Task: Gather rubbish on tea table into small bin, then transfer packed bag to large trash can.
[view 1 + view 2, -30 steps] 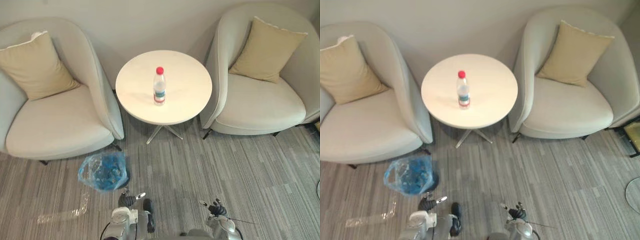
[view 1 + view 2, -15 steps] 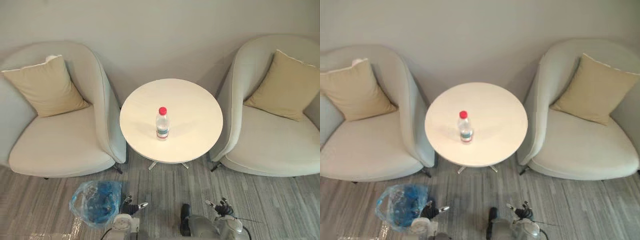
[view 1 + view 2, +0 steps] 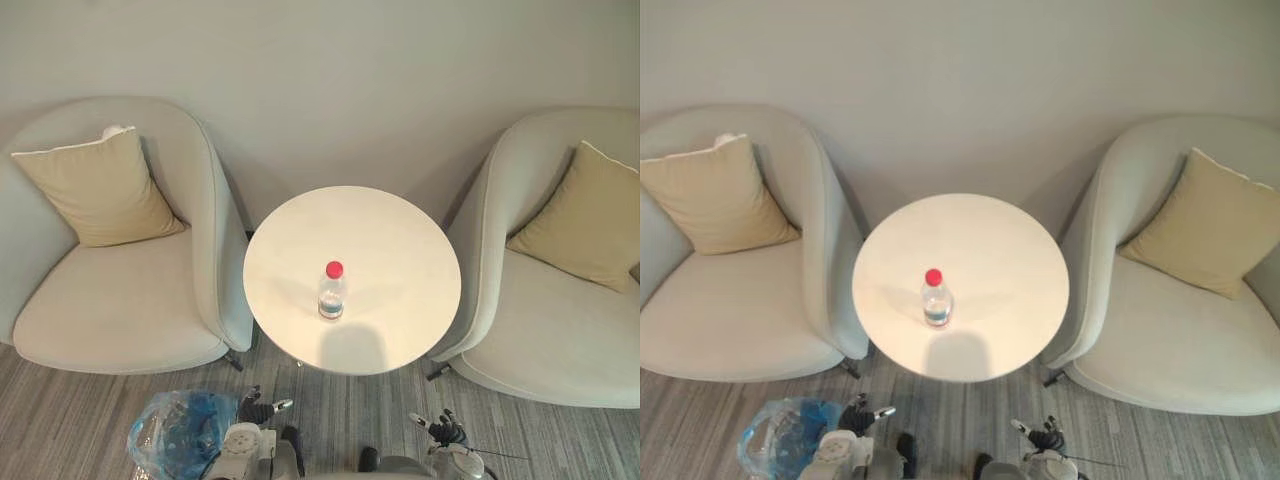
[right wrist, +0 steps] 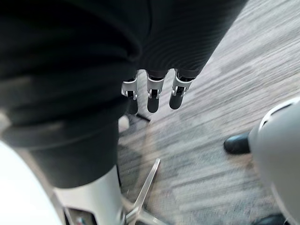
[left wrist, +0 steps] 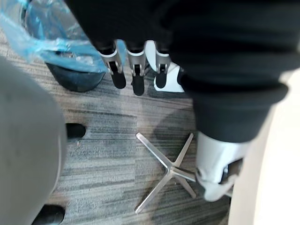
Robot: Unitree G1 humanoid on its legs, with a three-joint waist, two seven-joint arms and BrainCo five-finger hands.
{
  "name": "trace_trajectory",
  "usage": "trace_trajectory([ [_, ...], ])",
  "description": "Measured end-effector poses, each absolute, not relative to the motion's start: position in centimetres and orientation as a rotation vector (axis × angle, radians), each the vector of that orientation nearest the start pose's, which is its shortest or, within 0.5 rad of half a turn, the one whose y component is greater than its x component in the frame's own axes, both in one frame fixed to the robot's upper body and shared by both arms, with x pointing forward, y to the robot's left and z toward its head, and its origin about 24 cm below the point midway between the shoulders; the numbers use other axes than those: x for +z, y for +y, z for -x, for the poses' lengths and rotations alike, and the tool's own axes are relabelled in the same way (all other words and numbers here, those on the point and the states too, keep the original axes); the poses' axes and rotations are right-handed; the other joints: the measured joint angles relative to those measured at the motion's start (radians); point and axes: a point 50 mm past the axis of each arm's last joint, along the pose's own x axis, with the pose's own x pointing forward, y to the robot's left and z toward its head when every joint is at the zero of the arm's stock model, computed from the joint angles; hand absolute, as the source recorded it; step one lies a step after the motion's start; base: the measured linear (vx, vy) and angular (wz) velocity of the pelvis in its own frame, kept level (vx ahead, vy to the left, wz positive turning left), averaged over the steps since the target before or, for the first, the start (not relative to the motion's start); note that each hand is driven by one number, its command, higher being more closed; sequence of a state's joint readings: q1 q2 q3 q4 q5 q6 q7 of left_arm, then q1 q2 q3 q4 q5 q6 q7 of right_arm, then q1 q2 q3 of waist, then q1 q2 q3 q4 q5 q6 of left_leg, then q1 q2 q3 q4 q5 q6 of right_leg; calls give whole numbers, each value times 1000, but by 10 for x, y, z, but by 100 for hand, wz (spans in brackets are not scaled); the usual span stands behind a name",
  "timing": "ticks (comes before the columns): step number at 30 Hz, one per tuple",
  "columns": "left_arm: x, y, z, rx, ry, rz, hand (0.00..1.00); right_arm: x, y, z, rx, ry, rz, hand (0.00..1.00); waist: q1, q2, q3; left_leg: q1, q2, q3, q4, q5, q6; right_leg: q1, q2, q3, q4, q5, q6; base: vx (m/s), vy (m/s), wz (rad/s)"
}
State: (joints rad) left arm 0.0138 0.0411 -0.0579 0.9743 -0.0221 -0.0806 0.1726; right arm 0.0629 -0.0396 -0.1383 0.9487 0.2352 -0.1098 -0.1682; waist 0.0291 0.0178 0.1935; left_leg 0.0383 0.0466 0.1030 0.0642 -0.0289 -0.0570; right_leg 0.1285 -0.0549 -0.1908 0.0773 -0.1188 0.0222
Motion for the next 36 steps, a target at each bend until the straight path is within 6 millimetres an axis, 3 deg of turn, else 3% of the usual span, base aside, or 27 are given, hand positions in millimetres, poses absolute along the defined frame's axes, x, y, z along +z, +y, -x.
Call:
trace_trajectory([
  [7, -145, 167, -141, 138, 907, -132, 0, -111, -196, -160, -360, 661, -18, 0, 1, -2, -11, 15, -4, -7, -67, 36, -3, -10, 9, 5, -12, 0, 0, -7, -30, 1],
  [15, -146, 169, -137, 104, 910, -208, 0, -70, -183, -172, -244, 426, 140, 0, 0, -34, -38, 17, -10, -7, -100, 51, 2, -30, 6, 22, -17, 0, 0, -24, 5, -2],
  [21, -146, 163, -137, 57, 903, -247, 0, -45, -169, -188, -121, 286, 222, 0, -1, -31, -44, 16, -17, -22, -116, 55, 5, -31, 5, 23, -34, 4, 4, 10, 2, 1],
  [26, -146, 158, -138, 26, 899, -258, 0, -28, -144, -212, 20, 182, 250, 0, 4, -26, -55, 12, -22, -48, -124, 56, 6, -21, 5, 8, -50, 8, 4, 56, -15, 8],
  [31, -145, 155, -139, 8, 893, -267, 0, -19, -134, -224, 64, 128, 285, 0, 8, -26, -55, -2, -25, -80, -124, 58, 9, -17, 6, -16, -59, 9, 3, 10, -19, 15],
  [36, -146, 155, -138, 6, 898, -271, 0, -25, -128, -231, 82, 150, 302, 0, 11, -26, -55, -4, -27, -91, -126, 60, 12, -13, 5, -26, -63, 9, 2, -22, -9, 9],
])
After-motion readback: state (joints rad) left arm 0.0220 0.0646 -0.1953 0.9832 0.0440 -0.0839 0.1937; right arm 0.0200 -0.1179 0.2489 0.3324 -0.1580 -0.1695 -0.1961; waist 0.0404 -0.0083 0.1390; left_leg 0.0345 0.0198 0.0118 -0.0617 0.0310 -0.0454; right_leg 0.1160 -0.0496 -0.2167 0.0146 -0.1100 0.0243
